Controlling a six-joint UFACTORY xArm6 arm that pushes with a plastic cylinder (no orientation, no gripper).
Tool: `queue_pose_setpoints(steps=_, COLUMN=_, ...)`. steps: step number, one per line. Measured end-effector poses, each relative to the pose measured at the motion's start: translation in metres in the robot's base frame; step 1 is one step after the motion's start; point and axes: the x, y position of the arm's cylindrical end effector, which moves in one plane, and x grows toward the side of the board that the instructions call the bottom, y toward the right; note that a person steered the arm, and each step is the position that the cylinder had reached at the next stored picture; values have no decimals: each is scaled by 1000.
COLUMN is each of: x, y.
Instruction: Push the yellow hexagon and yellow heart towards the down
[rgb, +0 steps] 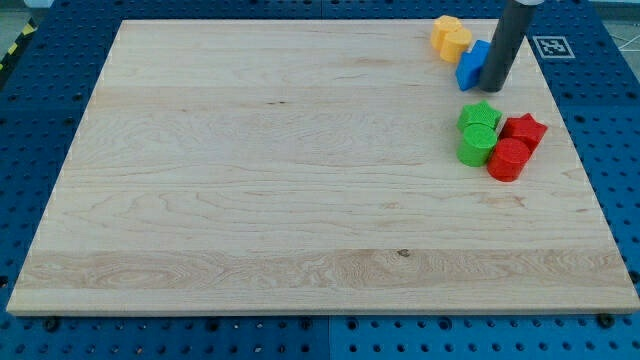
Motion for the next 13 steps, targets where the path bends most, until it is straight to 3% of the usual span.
queue_pose_setpoints(steps=2, x=-6, y=25)
queue_pose_setpoints(steps=3, x=-40, y=49)
queue_pose_setpoints(steps=4, x=-93, y=43)
queue_pose_setpoints(steps=6, x=-99, y=10)
queue_pose_setpoints(steps=7, x=-131, y=-9)
queue_pose_setpoints(steps=9, x=-142, y=-67)
queue_pose_setpoints(steps=13, x=-142, y=-65)
